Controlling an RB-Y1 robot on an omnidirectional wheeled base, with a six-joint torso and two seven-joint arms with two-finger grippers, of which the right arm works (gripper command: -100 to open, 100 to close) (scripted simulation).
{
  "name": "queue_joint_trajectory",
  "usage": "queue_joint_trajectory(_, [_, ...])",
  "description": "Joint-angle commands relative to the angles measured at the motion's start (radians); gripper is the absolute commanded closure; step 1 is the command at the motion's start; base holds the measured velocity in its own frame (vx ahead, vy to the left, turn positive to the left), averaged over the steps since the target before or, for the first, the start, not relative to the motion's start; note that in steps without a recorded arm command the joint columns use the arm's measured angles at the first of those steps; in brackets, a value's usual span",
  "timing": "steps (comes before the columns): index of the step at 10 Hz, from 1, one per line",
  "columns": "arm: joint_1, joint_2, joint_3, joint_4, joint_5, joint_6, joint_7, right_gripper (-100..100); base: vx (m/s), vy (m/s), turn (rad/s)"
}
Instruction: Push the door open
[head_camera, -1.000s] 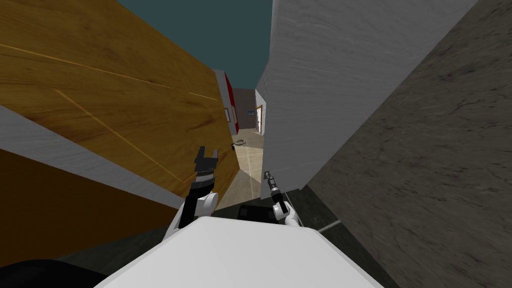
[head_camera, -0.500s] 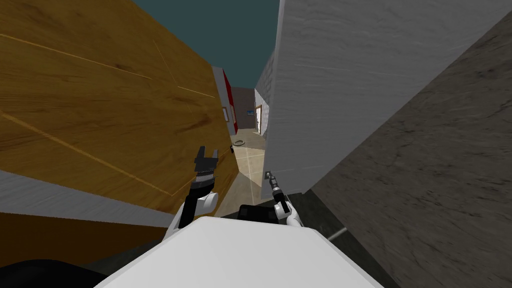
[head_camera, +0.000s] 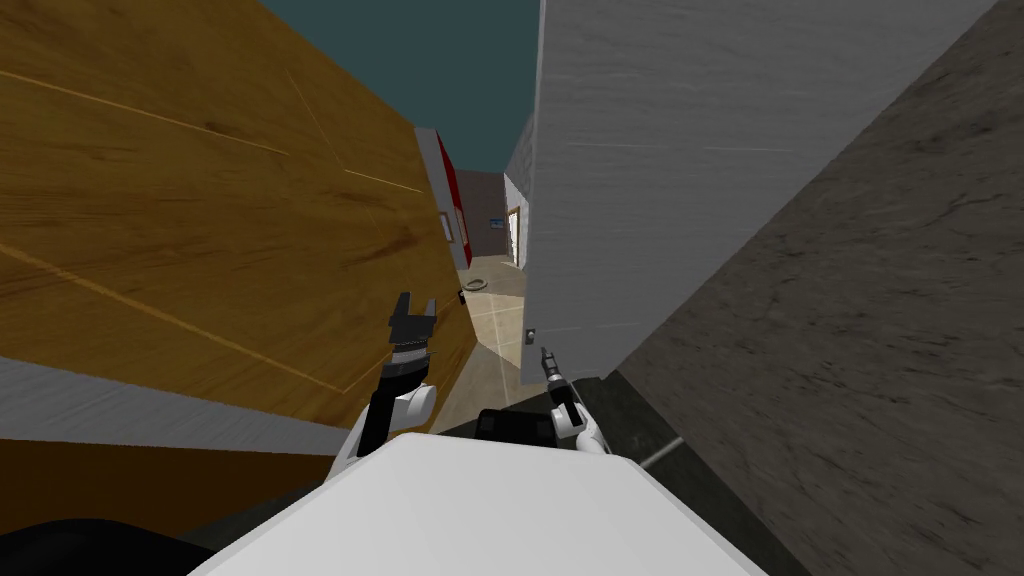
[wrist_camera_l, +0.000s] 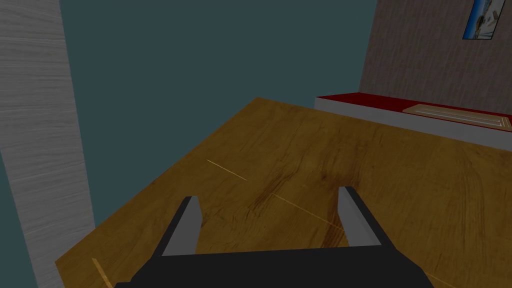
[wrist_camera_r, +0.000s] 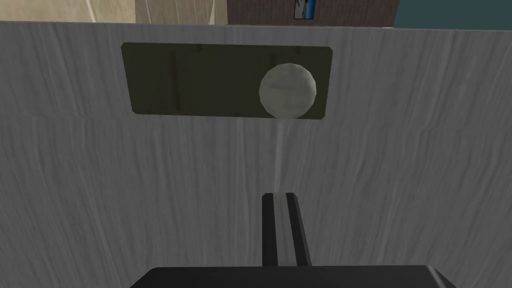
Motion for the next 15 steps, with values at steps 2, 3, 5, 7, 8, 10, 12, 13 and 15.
queue_joint_trajectory(2, [0.006,0.009,0.003,-0.008,-0.003,0.0,-0.005,-100,-0.198,0.002,-0.033])
queue_joint_trajectory(3, [0.009,0.019,0.005,-0.011,-0.004,0.0,-0.007,-100,-0.225,0.018,-0.041])
queue_joint_trajectory(5, [0.009,0.023,0.005,-0.007,-0.004,-0.004,-0.007,-100,-0.172,0.017,-0.023])
queue_joint_trajectory(7, [0.007,0.01,0.001,-0.003,-0.006,-0.007,-0.005,-100,0.134,0.04,0.025])
queue_joint_trajectory(8, [0.005,0.007,-0.001,-0.001,-0.007,-0.009,-0.004,-100,0.168,0.064,0.021])
queue_joint_trajectory(10, [0.003,0.004,-0.006,0.003,-0.009,-0.012,-0.002,-100,0.203,0.021,0.019])
queue_joint_trajectory(12, [0.0,0.007,-0.011,0.007,-0.01,-0.015,0.001,-100,0.213,0.033,0.025])
queue_joint_trajectory(13, [-0.002,0.011,-0.013,0.009,-0.011,-0.017,0.002,-100,0.199,0.054,0.028])
queue_joint_trajectory(15, [-0.004,0.025,-0.017,0.013,-0.013,-0.02,0.004,-100,0.196,0.05,0.021])
